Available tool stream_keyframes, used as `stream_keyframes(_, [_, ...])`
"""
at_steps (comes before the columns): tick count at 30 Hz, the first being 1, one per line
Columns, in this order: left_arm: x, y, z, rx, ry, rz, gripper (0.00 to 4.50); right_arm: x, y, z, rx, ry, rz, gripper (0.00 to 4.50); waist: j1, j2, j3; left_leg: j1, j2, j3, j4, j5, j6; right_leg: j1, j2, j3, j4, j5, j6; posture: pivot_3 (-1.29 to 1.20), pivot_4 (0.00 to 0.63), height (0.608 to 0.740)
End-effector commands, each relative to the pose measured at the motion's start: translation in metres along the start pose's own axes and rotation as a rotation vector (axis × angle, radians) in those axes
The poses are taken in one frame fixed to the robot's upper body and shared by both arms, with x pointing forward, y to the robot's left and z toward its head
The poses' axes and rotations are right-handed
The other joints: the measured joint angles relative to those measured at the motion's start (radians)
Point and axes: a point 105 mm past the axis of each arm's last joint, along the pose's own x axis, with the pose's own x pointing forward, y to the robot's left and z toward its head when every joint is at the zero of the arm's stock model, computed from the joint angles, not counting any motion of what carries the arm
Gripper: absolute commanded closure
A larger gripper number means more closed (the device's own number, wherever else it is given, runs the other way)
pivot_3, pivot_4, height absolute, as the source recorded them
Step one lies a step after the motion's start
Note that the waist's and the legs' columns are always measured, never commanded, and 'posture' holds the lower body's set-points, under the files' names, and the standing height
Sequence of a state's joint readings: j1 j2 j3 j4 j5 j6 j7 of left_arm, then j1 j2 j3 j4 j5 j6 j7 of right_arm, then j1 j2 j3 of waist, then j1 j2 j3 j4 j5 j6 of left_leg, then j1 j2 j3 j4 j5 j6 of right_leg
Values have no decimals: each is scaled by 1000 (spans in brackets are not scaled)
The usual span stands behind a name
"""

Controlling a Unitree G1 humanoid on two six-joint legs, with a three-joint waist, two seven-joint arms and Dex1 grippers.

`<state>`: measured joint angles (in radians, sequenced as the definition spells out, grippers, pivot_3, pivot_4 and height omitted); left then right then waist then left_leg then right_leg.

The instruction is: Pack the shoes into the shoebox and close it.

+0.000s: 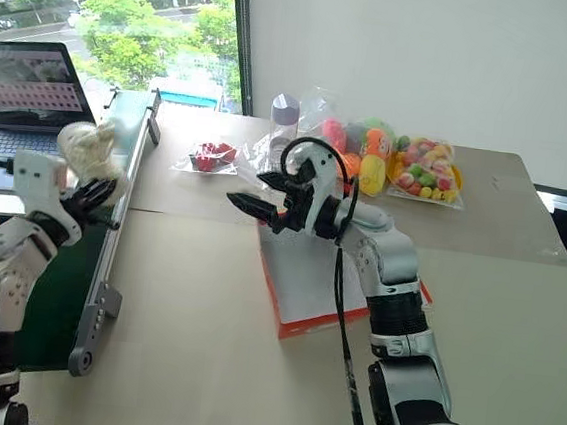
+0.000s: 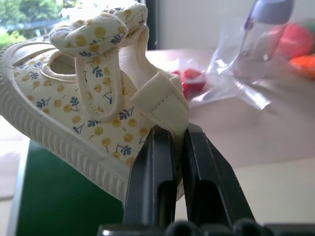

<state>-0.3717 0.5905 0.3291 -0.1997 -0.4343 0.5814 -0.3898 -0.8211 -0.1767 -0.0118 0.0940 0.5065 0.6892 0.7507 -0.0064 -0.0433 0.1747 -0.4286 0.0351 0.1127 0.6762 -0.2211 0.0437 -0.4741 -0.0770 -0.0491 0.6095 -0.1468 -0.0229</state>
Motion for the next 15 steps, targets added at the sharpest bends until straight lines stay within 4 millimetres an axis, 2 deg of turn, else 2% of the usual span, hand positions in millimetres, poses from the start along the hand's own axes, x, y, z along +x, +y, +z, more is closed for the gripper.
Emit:
stream_keyframes(1, [6, -27, 40, 51, -101, -88, 4488, -5, -4, 33, 60, -126, -12, 0, -4, 0, 0, 0, 0, 0, 0, 0, 0, 0, 0, 0, 0, 0, 0, 0, 150, 740])
stream_keyframes(4, [14, -57, 57, 39, -142, -187, 4488, -9, -13, 51, 178, -224, -38, 0, -10, 0, 0, 1, 0, 1, 0, 4, 9, 1, 1, 1, 1, -1, 1, 0, 150, 740])
stream_keyframes(8, [17, -93, 68, 34, -161, -311, 4488, -17, -23, 78, 401, -386, -31, 0, -10, 0, 0, 2, 0, 1, 0, 6, 10, 1, 2, 1, 1, 0, 1, 0, 150, 740])
stream_keyframes(12, [19, -120, 85, 23, -203, -400, 4488, -23, -39, 83, 589, -443, -70, 0, -9, 0, 0, 2, 0, 0, 0, 6, 10, 1, 2, 1, 1, 0, 1, 0, 150, 740])
stream_keyframes(15, [19, -132, 93, 19, -221, -442, 4488, -25, -44, 81, 660, -451, -87, 0, -10, 0, 0, 2, -1, 0, 0, 6, 11, 2, 2, 2, 1, -1, 1, 0, 150, 740])
